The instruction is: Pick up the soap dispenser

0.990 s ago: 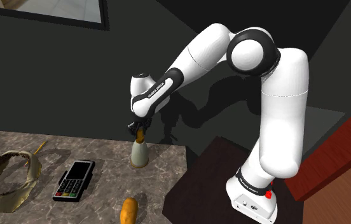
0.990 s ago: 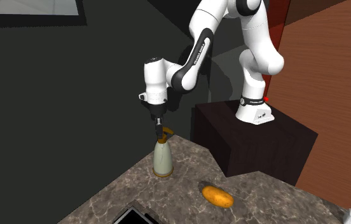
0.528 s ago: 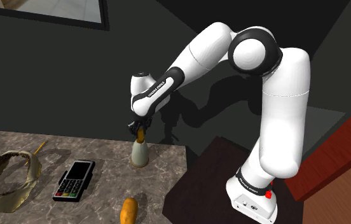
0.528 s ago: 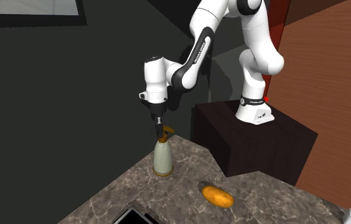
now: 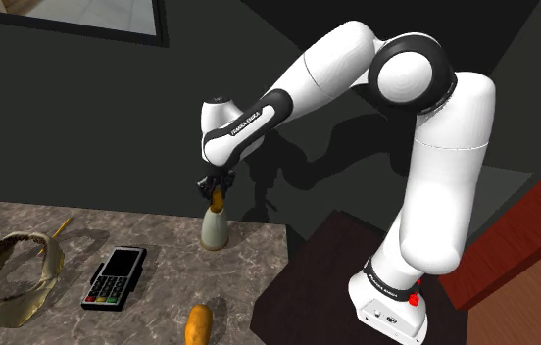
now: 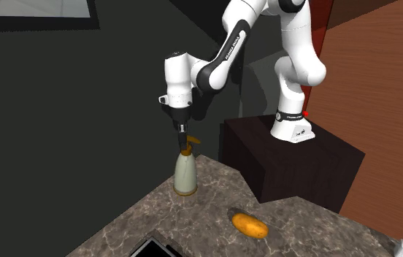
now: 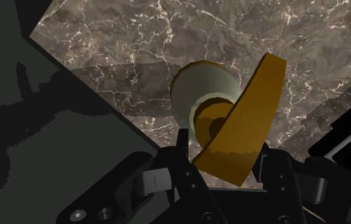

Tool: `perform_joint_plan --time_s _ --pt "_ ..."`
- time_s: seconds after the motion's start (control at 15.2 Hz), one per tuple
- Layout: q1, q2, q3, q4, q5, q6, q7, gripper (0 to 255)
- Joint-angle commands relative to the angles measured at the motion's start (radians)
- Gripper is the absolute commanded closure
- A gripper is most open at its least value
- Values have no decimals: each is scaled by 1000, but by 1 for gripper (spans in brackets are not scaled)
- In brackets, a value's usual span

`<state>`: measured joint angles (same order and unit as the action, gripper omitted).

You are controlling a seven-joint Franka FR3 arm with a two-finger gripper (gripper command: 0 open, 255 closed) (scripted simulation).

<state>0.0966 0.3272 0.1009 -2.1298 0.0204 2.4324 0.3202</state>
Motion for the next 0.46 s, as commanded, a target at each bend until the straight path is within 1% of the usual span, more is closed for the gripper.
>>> perform_joint_plan --time_s 0.0,0.26,0.4 --pt "-1 -19 1 6 2 -24 0 255" --pt "-2 -57 3 14 5 -71 -1 255" --pt "-2 -59 3 14 5 -72 -1 255"
